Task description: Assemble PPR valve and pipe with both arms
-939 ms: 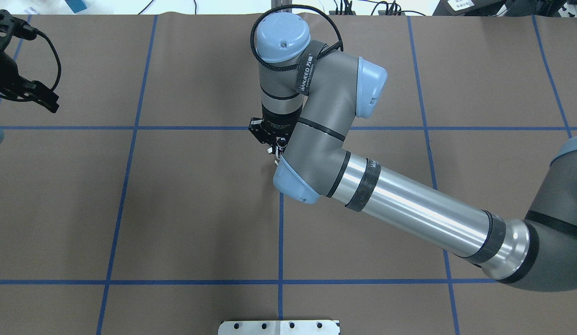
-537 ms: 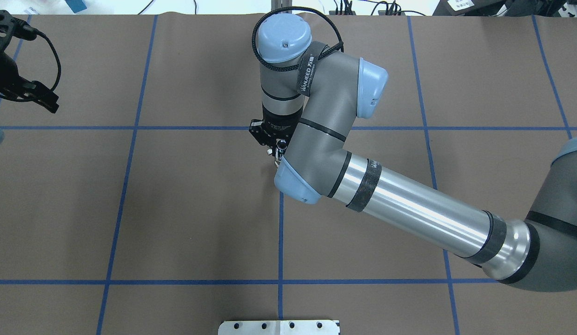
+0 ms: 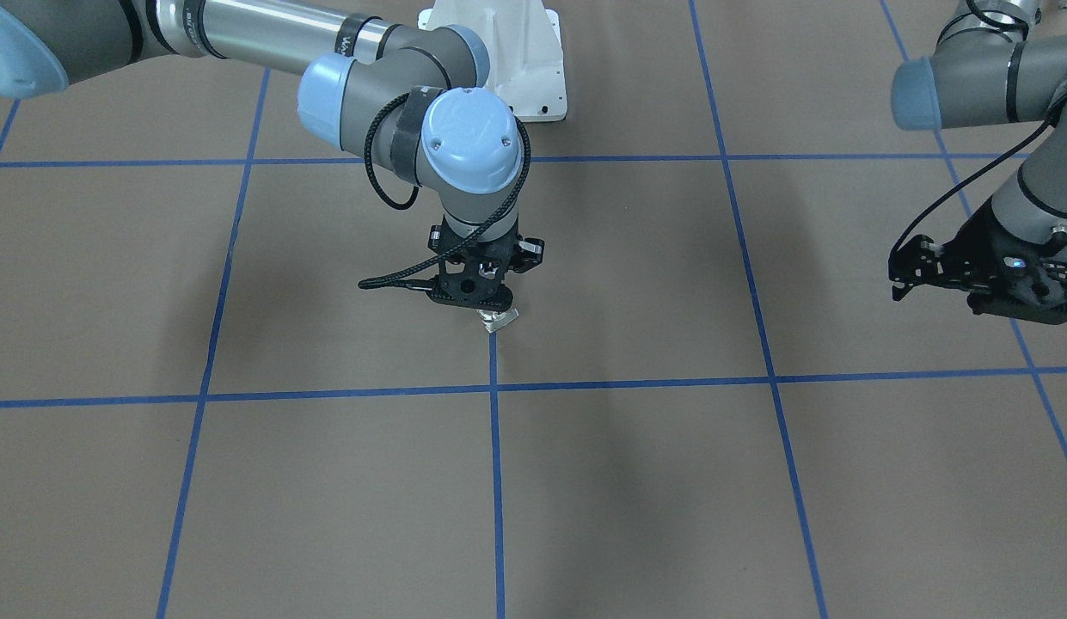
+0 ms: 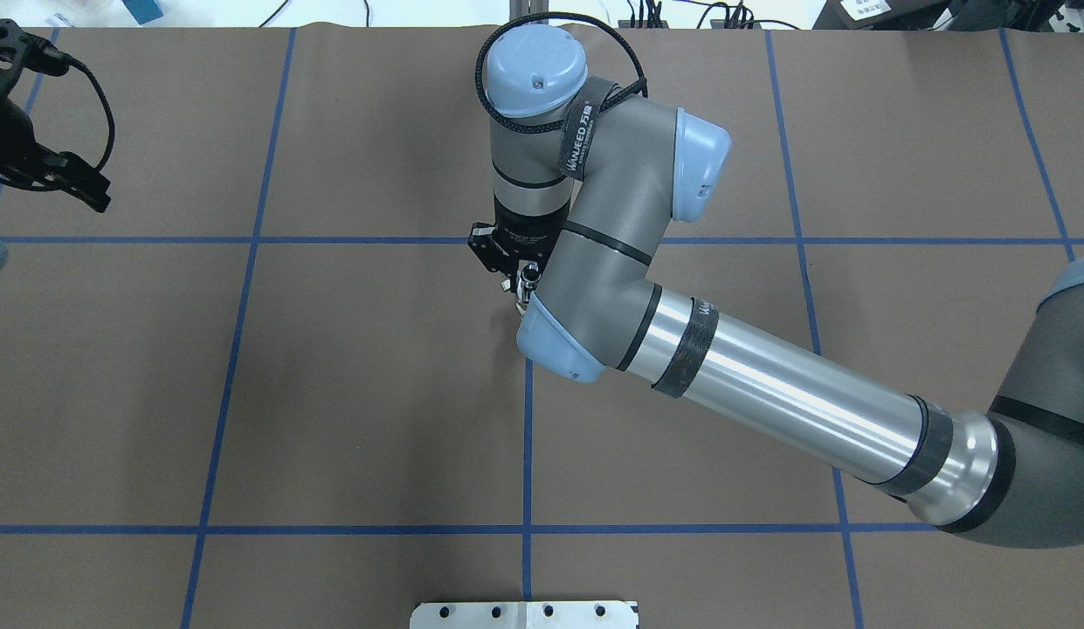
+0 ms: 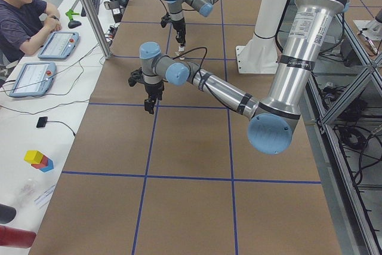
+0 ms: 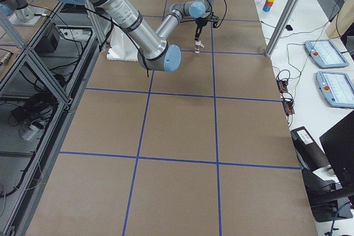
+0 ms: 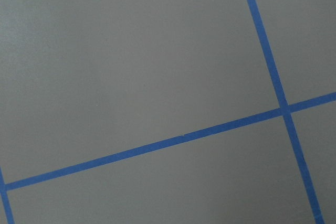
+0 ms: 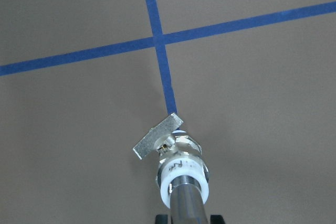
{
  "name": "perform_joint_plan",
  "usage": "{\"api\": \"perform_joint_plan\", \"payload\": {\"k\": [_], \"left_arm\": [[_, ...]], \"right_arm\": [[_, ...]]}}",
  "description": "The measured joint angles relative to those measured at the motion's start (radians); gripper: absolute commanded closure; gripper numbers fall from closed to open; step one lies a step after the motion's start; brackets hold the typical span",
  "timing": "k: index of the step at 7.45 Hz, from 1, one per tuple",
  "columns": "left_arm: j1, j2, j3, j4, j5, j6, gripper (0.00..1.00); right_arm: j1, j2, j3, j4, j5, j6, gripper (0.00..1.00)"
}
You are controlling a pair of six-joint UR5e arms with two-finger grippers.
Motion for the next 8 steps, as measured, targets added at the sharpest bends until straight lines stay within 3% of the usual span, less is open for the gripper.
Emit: {"api": "perform_joint_plan", "payload": {"k": [5,7,8], "left_arm": [[0.0,0.0,-0.001,0.0,0.0,0.0,0.0],[-0.002,0.0,-0.011,0.0,0.0,0.004,0.0],[-0.012,-0.001,-0.02,0.002,-0.004,0.007,0.0]], "right_arm": [[0.005,-0.007,0.024,-0.001,0.0,0.005,0.01],[0.05,-0.033,0.128,-0.019,0.04,0.007,0.01],[0.095,-0.086,0.241,-0.062,0.063,0.001,0.01]]}}
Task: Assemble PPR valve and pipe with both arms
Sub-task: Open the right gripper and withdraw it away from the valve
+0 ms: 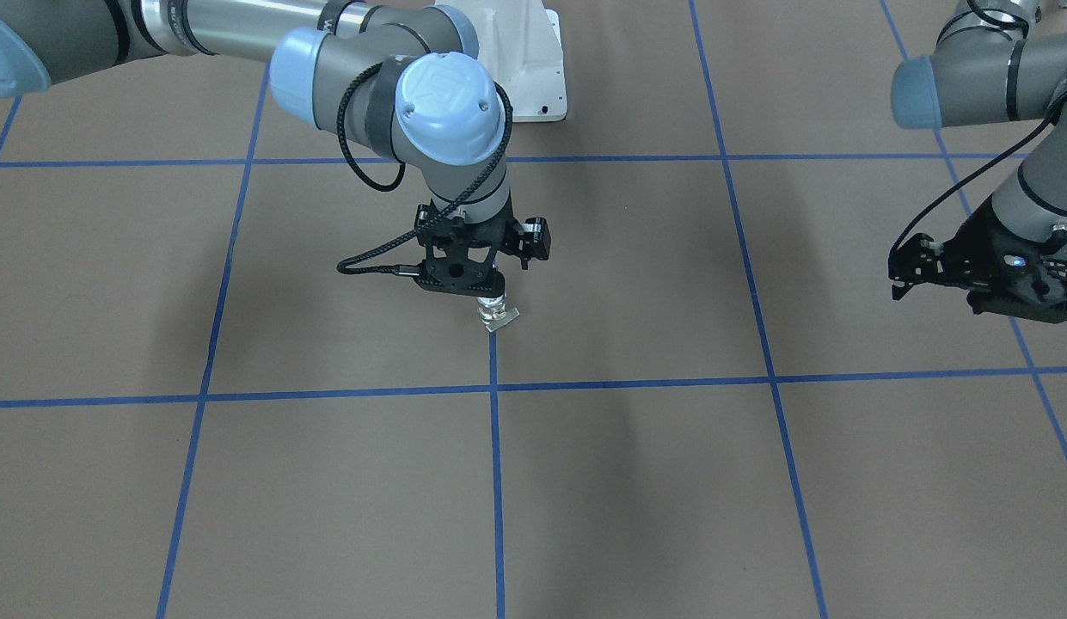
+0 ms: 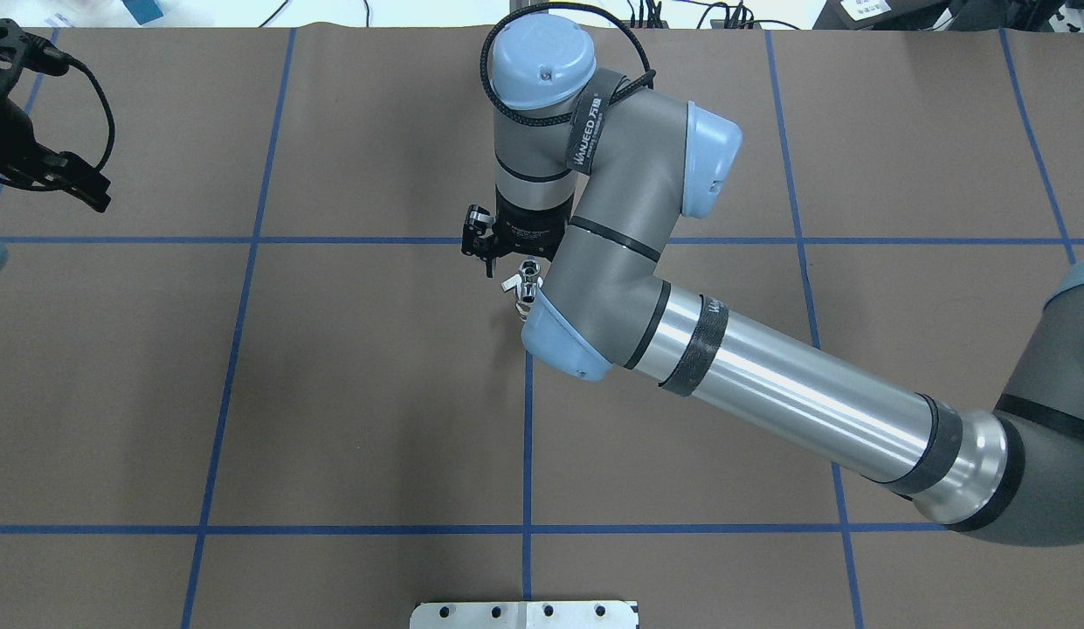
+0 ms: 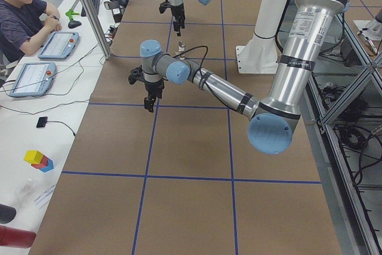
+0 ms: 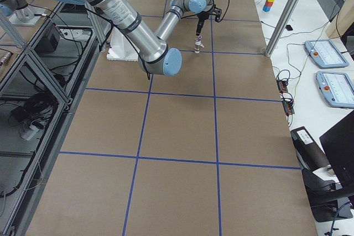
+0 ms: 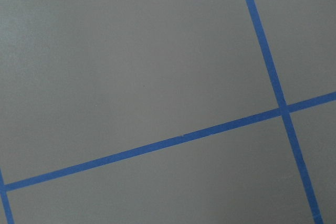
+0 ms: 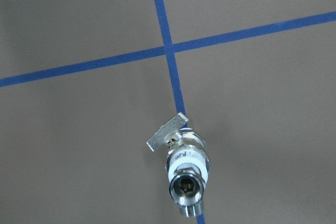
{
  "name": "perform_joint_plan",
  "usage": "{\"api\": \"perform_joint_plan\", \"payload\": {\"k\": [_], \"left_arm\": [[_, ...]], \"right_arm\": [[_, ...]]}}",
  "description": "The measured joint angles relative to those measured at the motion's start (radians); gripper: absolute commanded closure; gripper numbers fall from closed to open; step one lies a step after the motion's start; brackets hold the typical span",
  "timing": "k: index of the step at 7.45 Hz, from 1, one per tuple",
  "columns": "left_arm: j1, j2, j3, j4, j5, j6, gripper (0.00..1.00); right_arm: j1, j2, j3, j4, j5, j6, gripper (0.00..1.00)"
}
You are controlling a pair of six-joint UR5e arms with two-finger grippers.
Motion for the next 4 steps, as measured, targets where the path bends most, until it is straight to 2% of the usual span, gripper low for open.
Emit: {"api": "perform_joint_plan", "payload": {"k": [2,4], "left_arm": [[-0.062,0.005,0.001,0.016,-0.053,0.103,0.0],[-0.168,0.066,0.021,0.024,-0.108,0.269,0.0]], "right_arm": [[0.133,-0.156,0.217,-0.127,0.014,-0.104,0.0],[0.295,-0.355,0.283,-0.171,0.014,-0.467,0.0]]}}
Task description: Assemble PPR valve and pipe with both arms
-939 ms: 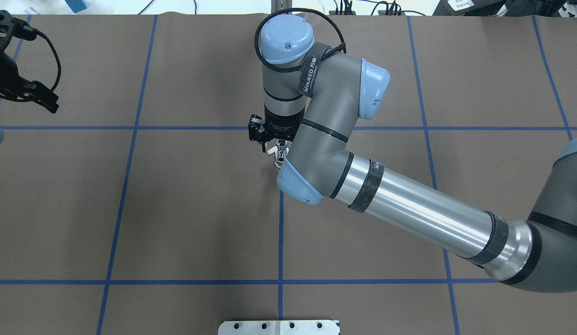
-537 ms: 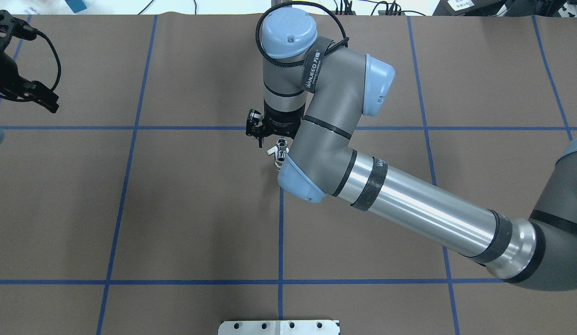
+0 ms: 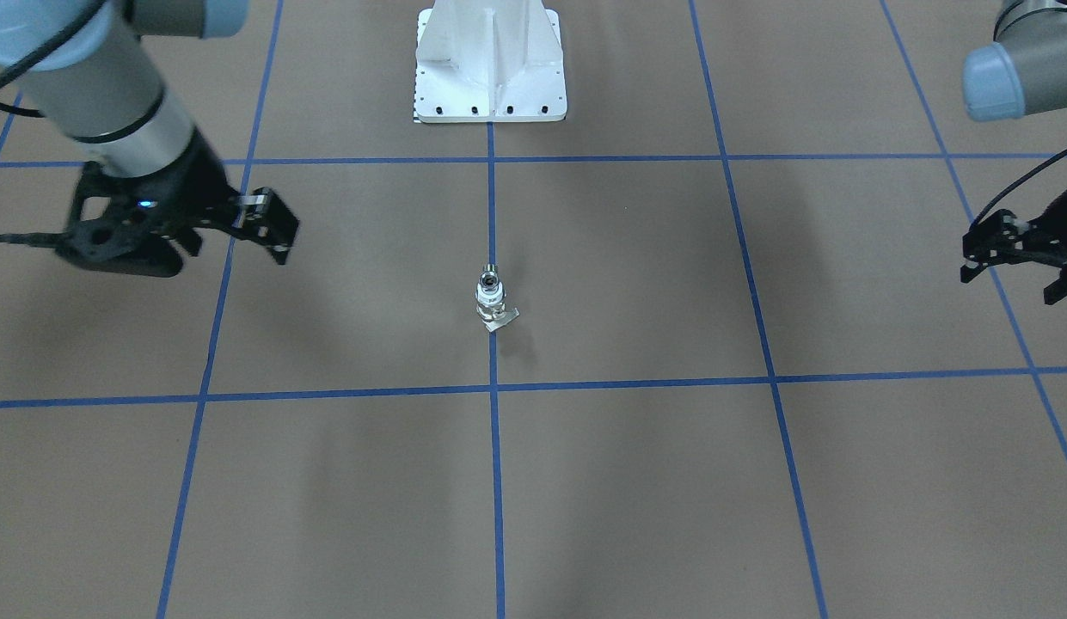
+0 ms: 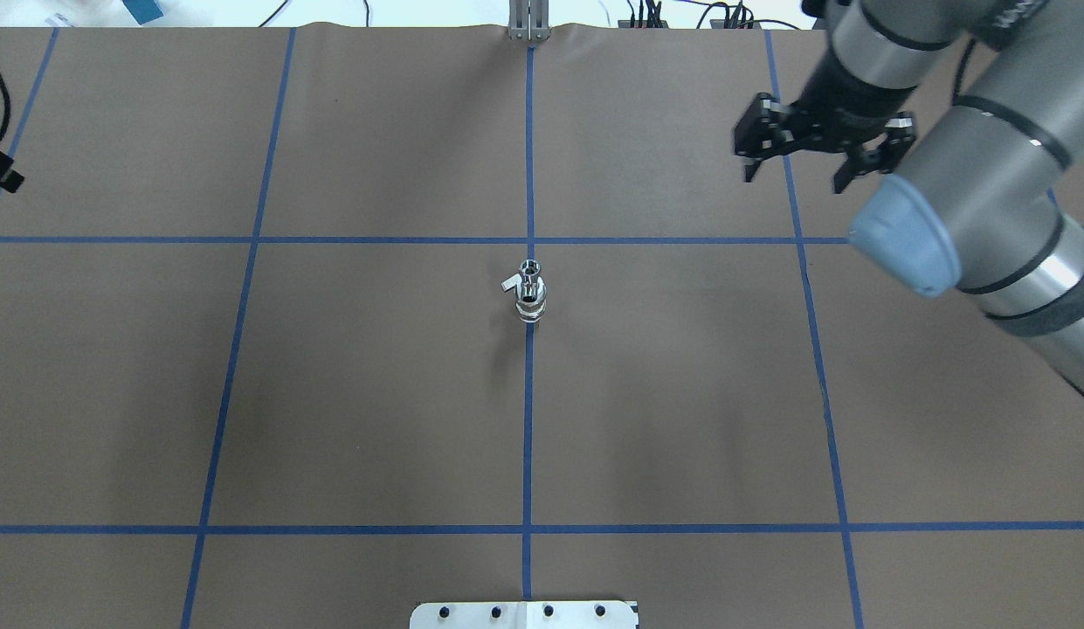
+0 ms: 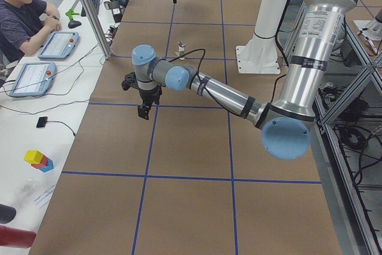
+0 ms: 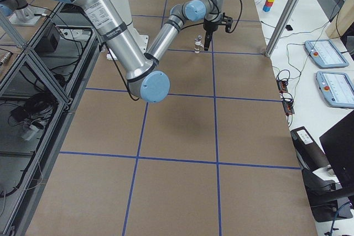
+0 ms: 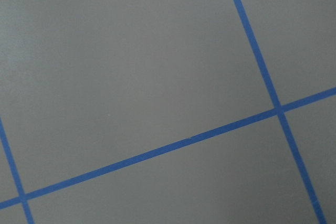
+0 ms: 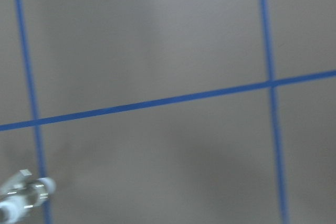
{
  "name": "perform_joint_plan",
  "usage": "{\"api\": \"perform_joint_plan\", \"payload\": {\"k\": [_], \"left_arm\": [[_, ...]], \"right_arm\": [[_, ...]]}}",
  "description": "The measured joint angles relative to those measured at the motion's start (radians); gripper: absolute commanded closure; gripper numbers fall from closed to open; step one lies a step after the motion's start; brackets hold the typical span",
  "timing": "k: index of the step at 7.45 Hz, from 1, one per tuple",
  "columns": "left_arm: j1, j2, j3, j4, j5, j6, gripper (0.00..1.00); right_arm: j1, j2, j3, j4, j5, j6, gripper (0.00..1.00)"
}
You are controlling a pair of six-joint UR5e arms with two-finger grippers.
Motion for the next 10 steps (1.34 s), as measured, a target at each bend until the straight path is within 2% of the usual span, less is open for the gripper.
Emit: {"api": "perform_joint_plan", "payload": {"k": [1,2,4,7,10], "left_arm": [[-0.07,0.024,0.024,0.001,-0.035,0.076,0.0],[-0.133,0.042,0.054,0.003,-0.079,0.134,0.0],[-0.212,0.091,0.088,-0.004,-0.121,0.177,0.0],[-0.256,0.18,0.087,-0.098,-0.124,0.18,0.0],[-0.26,0.206,0.092,-0.138,-0.117,0.178,0.0]], "right_arm": [[0.111,-0.102,-0.023,-0.002,0.004,-0.27,0.0],[0.231,-0.169,-0.09,-0.001,0.019,-0.519,0.0],[0.41,-0.245,-0.245,0.002,0.072,-0.836,0.0],[0.528,-0.323,-0.285,0.067,0.082,-0.934,0.0],[0.565,-0.459,-0.356,0.257,0.088,-0.923,0.0]]}}
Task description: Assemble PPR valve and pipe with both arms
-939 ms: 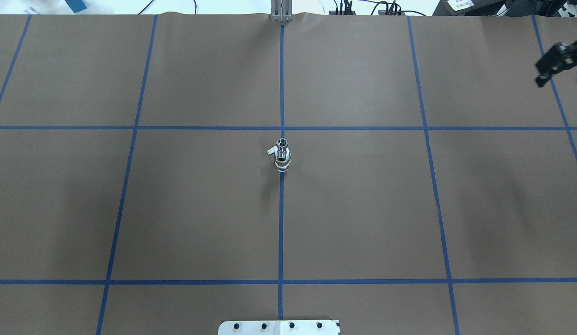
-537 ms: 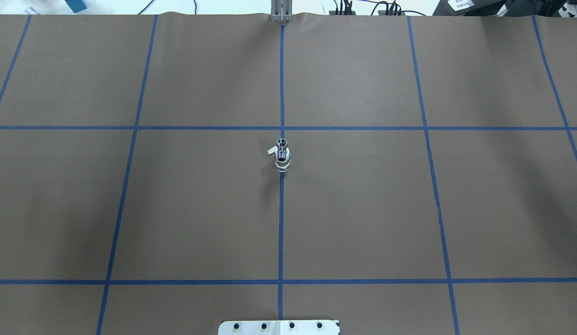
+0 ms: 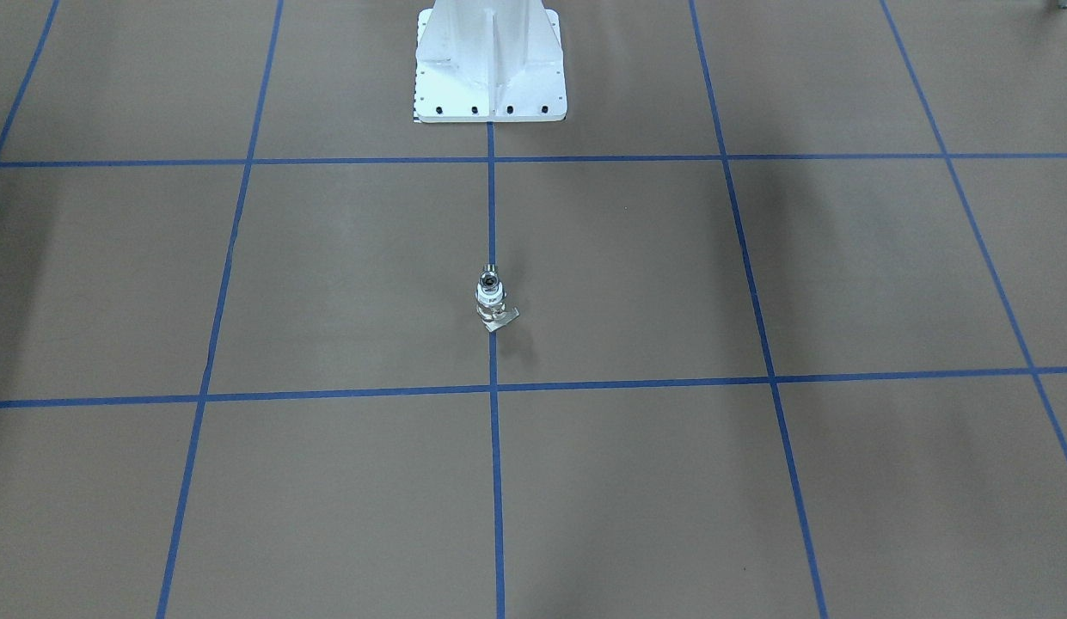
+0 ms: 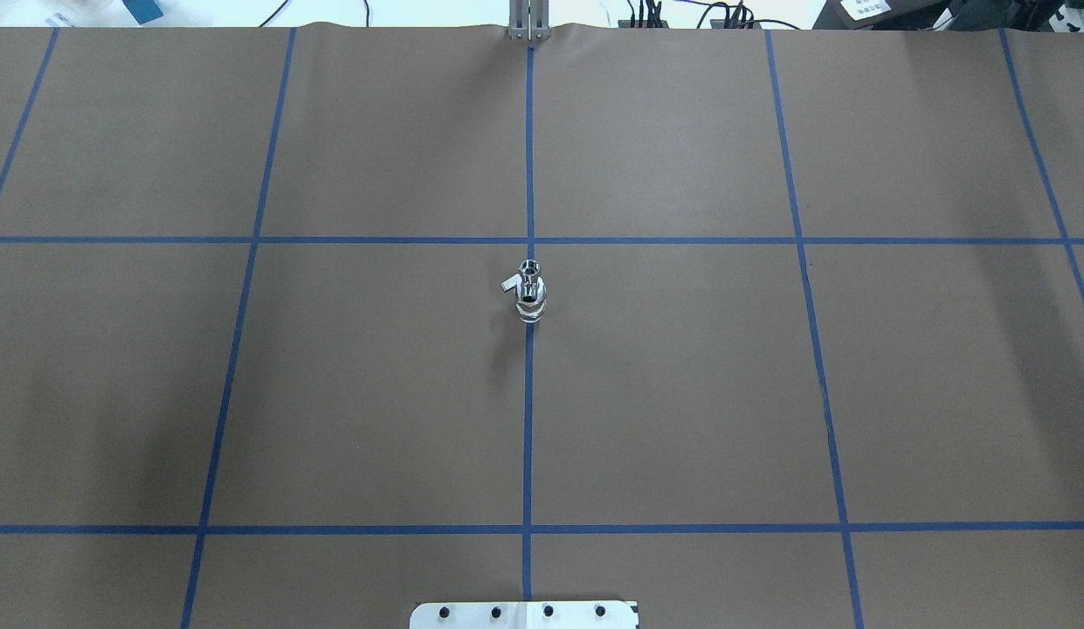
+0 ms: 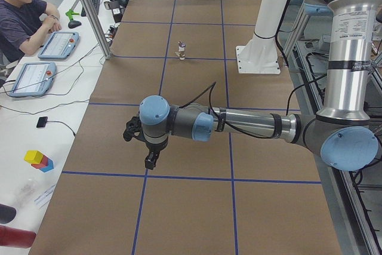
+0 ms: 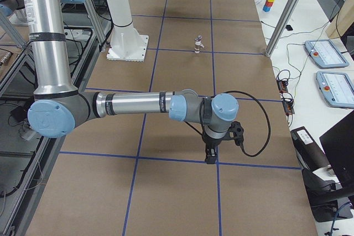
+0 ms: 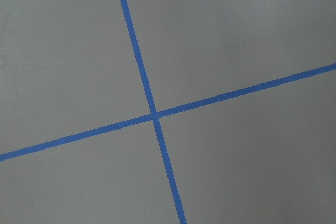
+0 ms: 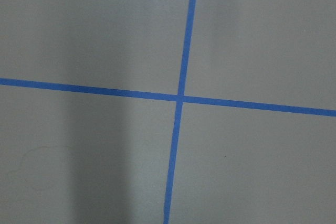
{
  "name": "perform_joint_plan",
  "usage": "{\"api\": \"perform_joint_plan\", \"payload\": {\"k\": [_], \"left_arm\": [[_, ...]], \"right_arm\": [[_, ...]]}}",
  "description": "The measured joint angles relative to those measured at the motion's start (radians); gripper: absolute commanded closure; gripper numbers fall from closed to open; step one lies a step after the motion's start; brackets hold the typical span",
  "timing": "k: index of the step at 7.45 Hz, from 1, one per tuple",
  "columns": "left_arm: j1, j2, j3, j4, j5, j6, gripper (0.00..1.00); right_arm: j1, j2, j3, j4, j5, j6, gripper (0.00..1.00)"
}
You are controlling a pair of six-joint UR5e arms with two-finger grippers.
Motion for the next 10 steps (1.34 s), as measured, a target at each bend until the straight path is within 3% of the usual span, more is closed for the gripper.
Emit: {"api": "perform_joint_plan", "payload": {"k": [5,10], "left_arm": [[0.003,0.01,-0.006,0.006,0.123,-0.009,0.0],[0.005,0.01,0.008,0.011,0.127,-0.016,0.0]], "right_arm": [[0.032,-0.012,-0.032,0.034,0.005,0.064,0.0],[0.041,-0.01,-0.007,0.019,0.033,0.076,0.0]]}}
